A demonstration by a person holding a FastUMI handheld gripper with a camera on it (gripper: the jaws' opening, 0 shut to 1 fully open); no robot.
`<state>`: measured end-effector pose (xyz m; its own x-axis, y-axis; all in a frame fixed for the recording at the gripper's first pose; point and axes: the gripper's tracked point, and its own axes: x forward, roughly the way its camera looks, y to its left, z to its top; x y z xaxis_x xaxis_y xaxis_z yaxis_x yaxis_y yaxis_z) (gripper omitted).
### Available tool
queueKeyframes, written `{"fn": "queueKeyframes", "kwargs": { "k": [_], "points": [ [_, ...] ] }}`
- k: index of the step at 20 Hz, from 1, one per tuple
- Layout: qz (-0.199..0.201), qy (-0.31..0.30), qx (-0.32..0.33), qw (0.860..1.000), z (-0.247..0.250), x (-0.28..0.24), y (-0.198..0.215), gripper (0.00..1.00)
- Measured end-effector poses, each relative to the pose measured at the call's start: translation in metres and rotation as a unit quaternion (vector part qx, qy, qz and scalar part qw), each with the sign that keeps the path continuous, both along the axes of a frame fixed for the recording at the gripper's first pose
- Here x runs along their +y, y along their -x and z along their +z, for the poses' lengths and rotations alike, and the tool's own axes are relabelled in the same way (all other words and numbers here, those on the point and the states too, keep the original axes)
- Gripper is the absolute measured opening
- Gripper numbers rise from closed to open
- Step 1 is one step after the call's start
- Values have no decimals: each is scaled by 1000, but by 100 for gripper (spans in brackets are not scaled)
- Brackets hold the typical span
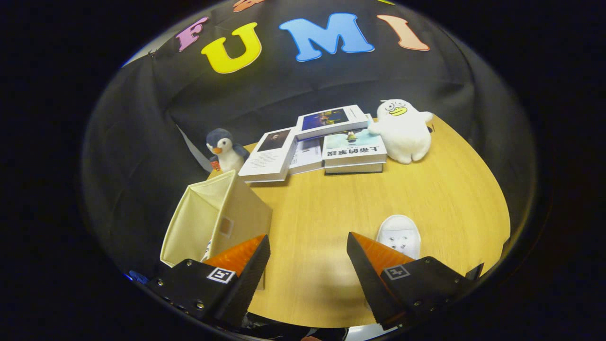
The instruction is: Open the storage box then place both shoes into the box .Put the left shoe in first, then the right shoe, with the right side of both shoes facing outward in a uniform manner.
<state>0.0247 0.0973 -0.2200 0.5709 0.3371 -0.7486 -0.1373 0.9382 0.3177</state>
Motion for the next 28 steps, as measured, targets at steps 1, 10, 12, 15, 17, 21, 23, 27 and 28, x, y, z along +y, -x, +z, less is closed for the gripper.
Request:
{"fn": "queueKeyframes", "kwargs": {
  "k": [1, 10, 12, 15, 17, 21, 23, 27, 28],
  "points": [
    [-8, 4, 3, 1000, -5, -12, -2, 98],
    [-42, 60, 39, 997, -59, -92, 6, 98],
    [-48, 65, 48, 996, -67, -103, 11, 98],
    [-59, 69, 60, 994, -79, -117, 17, 98],
    [-67, 78, 68, 992, -86, -127, 20, 98],
    [-74, 114, 88, 987, -106, -146, 29, 97],
    [-70, 121, 102, 985, -118, -146, 35, 96],
    [-59, 120, 122, 984, -138, -139, 43, 94],
    [-58, 115, 124, 984, -138, -135, 43, 92]
  ]
}}
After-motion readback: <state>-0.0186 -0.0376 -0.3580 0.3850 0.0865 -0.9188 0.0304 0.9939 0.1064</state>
